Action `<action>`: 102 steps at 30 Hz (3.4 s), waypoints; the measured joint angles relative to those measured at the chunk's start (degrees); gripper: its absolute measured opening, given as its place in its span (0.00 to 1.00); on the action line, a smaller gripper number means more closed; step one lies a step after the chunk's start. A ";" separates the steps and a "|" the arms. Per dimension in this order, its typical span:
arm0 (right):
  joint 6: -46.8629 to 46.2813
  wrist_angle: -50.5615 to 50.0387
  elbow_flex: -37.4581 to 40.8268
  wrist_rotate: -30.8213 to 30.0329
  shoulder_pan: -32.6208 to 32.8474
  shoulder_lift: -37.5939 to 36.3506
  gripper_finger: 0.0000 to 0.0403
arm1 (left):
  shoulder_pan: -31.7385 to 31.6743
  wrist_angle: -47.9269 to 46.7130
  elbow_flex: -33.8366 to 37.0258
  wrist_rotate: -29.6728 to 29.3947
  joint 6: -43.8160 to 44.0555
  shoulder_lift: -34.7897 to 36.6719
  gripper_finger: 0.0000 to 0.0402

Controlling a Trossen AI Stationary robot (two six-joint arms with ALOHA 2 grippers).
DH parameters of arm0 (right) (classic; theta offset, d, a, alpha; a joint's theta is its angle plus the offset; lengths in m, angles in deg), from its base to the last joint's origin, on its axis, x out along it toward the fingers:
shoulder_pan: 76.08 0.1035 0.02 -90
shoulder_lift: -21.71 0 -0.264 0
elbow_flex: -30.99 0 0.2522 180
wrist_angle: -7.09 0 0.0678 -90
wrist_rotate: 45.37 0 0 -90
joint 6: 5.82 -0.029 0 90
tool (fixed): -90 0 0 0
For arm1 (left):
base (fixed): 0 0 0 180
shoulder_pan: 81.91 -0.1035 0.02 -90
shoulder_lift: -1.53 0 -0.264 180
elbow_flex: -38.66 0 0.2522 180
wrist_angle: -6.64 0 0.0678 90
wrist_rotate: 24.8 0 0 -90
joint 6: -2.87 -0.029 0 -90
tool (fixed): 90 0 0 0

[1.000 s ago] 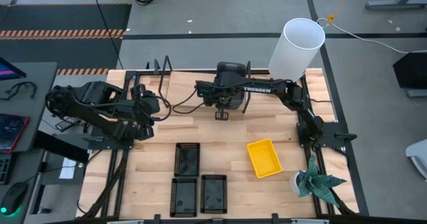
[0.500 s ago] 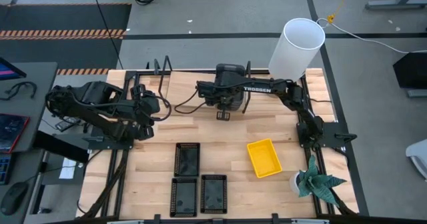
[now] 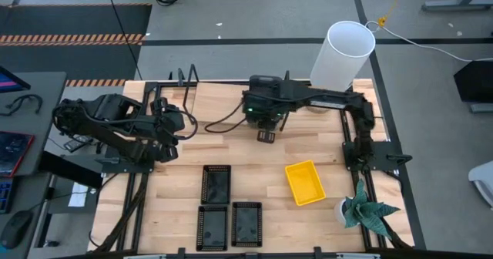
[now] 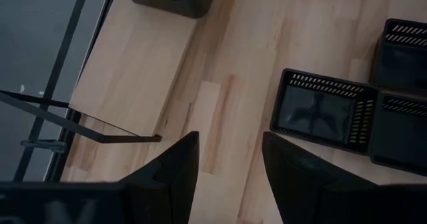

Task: Stack baskets on shelf by color
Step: Stack the bottom left black bin on top of the top black bin

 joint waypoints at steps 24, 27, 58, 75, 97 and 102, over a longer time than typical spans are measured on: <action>5.60 50.39 33.21 -14.47 19.47 -19.99 0.24 | 6.19 5.48 12.80 -1.55 0.41 -0.01 0.43; 5.73 57.57 38.48 -17.18 20.85 -22.04 0.24 | 5.99 6.68 17.02 -0.55 0.05 -0.03 0.43; 9.29 88.37 68.78 -28.87 27.70 -44.24 0.24 | 7.25 44.62 37.88 21.24 11.13 -3.81 0.43; 10.49 91.13 69.92 -28.76 27.63 -45.02 0.24 | 13.89 51.70 33.69 30.13 12.50 -16.86 0.43; 10.36 91.38 69.92 -28.72 26.50 -44.99 0.24 | 29.64 50.99 21.03 31.40 19.98 -30.12 0.43; 10.25 91.97 69.92 -28.72 25.91 -44.97 0.24 | 30.50 52.15 20.17 29.75 20.54 -30.35 0.43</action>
